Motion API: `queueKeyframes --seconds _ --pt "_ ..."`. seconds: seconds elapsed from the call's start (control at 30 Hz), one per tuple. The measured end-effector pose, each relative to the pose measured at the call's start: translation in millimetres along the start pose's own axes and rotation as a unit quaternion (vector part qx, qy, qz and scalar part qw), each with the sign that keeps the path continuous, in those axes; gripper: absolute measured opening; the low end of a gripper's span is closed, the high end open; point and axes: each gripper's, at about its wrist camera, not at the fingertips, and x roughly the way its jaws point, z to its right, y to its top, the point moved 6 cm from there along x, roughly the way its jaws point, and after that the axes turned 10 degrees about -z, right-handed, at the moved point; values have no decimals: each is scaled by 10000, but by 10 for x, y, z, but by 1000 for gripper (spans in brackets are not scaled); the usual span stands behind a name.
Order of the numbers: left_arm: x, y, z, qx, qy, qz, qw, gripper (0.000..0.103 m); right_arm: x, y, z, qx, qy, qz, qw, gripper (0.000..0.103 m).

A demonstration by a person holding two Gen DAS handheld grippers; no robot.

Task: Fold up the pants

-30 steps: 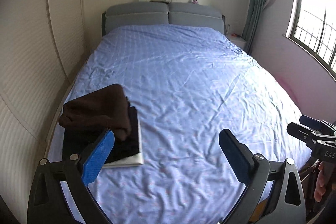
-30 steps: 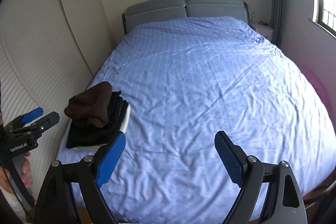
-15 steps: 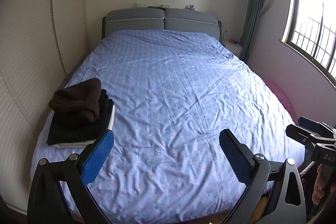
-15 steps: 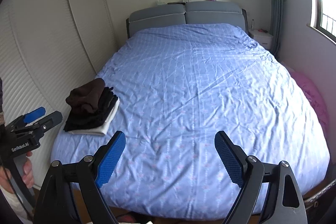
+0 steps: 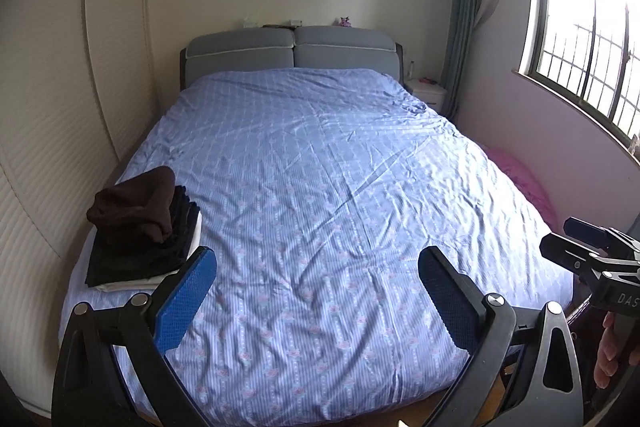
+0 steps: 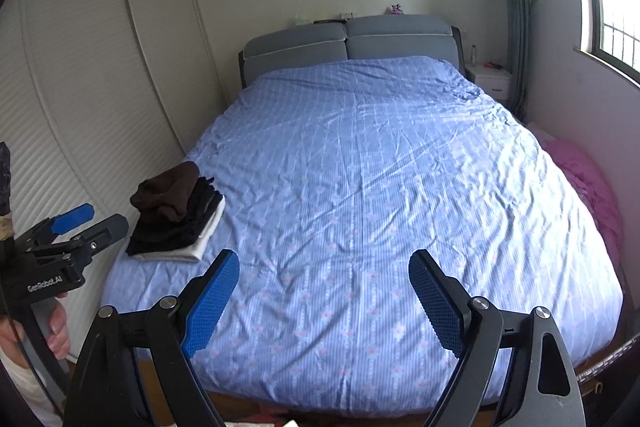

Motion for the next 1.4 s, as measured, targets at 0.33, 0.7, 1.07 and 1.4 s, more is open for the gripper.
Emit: queueKeyframes --seconds 0.33,0.7,1.07,1.4 --pt "-99 -9 130 61 19 150 9999 103 -133 -44 137 80 -62 79 9999 88" --pt "-152 -40 144 -33 -27 110 9999 103 -213 -62 179 66 -145 147 9998 88" --pt "-206 -80 170 16 -68 147 9999 103 -242 -86 190 51 -153 152 9998 88" --pt "-223 -81 143 -7 -123 144 9998 103 -295 -103 213 60 -174 169 9997 88"
